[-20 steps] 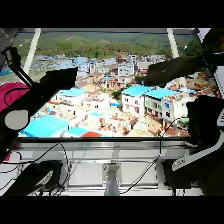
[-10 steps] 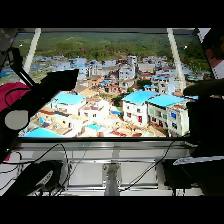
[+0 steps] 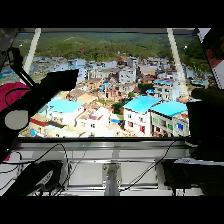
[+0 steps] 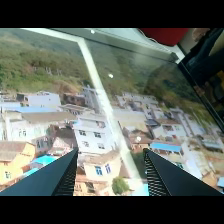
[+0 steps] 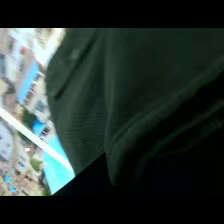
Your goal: Fold the clothes and pants, and hang the long-sleeved shirts on hangers.
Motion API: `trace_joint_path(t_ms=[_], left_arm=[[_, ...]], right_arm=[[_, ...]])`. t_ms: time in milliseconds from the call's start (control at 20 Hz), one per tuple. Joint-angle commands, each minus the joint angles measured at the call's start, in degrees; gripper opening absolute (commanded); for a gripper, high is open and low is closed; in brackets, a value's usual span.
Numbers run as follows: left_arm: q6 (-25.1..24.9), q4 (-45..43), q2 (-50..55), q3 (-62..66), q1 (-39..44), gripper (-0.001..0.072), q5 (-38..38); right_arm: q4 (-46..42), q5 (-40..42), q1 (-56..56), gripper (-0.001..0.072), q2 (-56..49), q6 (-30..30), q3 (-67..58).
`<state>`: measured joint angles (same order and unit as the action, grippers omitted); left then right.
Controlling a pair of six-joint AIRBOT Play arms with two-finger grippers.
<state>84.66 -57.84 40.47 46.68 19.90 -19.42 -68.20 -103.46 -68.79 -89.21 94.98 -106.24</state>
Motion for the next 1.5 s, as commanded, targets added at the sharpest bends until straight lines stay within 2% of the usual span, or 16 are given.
trace_joint_path(t_ms=[0,400,450,500,550,600,750,850,900,950,1000,1100,1150,1250,1450], left_arm=[[0.0,0.0,0.0,0.0,0.0,0.0471,0.0],[0.0,-0.2,0.0,0.0,0.0,0.047,0.0],[0.0,-0.2,0.0,0.0,0.0,0.047,0.0],[0.0,-0.2,0.0,0.0,0.0,0.0471,0.0],[0.0,-0.2,0.0,0.0,0.0,0.0471,0.0],[0.0,-0.2,0.0,0.0,0.0,0.047,0.0],[-0.1,-0.3,0.0,0.0,0.0,0.047,0.0],[-0.2,-1.2,0.0,0.0,0.0,0.0469,0.0],[-0.2,-3.1,0.0,0.0,0.0,0.0432,0.0],[-0.2,-5.4,0.0,0.1,-0.3,0.0271,0.0],[-0.2,-6.9,0.0,0.1,-0.9,0.0104,0.1],[-0.1,-6.8,0.0,0.5,-3.5,0.0017,-0.1],[0.0,-6.8,0.0,1.7,-5.4,0.0017,-1.7],[0.0,-6.9,0.0,6.6,-10.0,0.0017,-9.2],[0.0,-6.9,0.0,19.3,-20.8,0.0017,-27.4]], right_arm=[[-11.1,-2.2,-0.9,0.0025,4.3,2.1,11.4],[-22.0,-2.2,-0.9,0.0041,8.8,4.9,25.2],[-23.1,-2.2,-0.9,0.0131,8.8,4.9,25.2],[-23.6,-2.2,-0.9,0.03,8.8,4.9,25.1],[-23.6,-2.1,-0.9,0.0418,8.9,4.9,24.9],[-23.6,-2.1,-0.9,0.0457,8.9,4.9,24.4],[-22.7,-2.0,-0.9,0.0478,8.8,4.9,19.8],[-15.0,0.5,-0.9,0.0476,8.7,5.0,13.3],[-5.2,2.7,-0.8,0.0393,8.7,5.0,9.6],[6.6,4.7,-0.5,0.0125,8.7,3.6,6.5],[19.0,6.7,0.5,0.0026,8.7,0.6,3.5],[34.7,10.0,5.2,0.0027,8.7,-1.7,-1.0],[39.3,10.7,9.0,0.0026,8.7,-2.3,-3.1],[42.6,11.7,17.9,0.0025,8.7,-2.6,-7.3],[43.1,14.6,36.7,0.0024,8.8,-2.6,-13.1]])
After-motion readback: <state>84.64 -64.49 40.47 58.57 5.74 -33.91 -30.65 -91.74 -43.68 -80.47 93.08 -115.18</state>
